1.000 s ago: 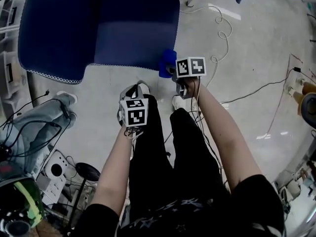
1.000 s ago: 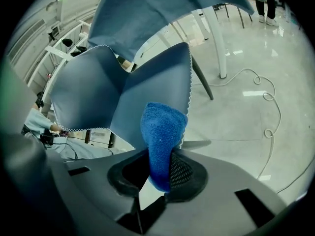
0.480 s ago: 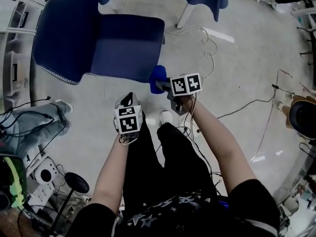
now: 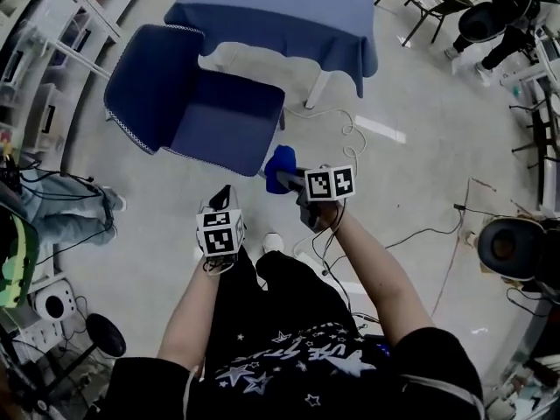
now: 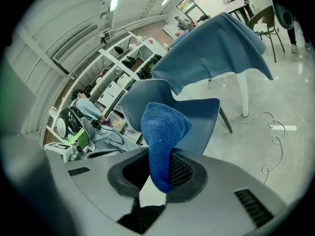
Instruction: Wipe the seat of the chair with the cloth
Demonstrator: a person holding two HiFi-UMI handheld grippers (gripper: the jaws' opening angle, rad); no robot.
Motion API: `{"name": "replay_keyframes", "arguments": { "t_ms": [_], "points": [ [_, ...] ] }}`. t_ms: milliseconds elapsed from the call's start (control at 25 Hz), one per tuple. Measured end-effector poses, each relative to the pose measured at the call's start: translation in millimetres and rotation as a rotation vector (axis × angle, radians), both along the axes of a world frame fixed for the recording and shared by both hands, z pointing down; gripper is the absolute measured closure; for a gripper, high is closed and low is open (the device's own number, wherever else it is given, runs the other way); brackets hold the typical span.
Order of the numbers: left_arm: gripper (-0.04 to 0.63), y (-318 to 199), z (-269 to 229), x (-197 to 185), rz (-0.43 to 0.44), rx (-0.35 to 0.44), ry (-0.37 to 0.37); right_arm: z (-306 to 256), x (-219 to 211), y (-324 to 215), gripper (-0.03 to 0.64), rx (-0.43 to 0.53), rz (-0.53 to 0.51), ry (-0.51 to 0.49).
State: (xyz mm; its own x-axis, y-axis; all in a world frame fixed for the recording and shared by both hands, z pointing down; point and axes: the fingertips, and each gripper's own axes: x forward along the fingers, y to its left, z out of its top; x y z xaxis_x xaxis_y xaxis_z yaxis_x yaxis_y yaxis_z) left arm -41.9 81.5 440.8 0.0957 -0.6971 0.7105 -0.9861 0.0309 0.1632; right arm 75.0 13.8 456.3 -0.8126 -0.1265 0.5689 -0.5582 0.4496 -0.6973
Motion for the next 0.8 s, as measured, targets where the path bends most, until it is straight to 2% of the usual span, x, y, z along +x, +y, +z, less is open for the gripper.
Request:
{"name": "replay_keyframes", "arguments": {
  "t_ms": [160,320,520,640,800],
  "points": [
    [0.575,16.0,-29.2,1.5,-0.007,0.024,0.006,-33.5,3.4,12.4,0.548,0.050,-0.010,-0.006],
    [0.575,24.5,-46.8,-1.4,-0.018,0.045,0.013,-57.1,3.0,21.3,0.548,0.044,0.020,-0.048],
    [0.575,36.8,-64.9,-7.5,0.008,0.088,-0.005,-74.9,-2.1,31.8,0.548,0.082,0.045,-0.065],
    [0.575,51.4,-76.4,-16.0,0.026,0.122,-0.014,-88.1,-7.8,40.0,0.548,0.128,0.067,-0.052],
    [0.575,82.8,-83.3,-31.5,0.017,0.119,-0.004,-104.4,-9.9,57.3,0.551,0.188,0.118,-0.003]
  ]
}}
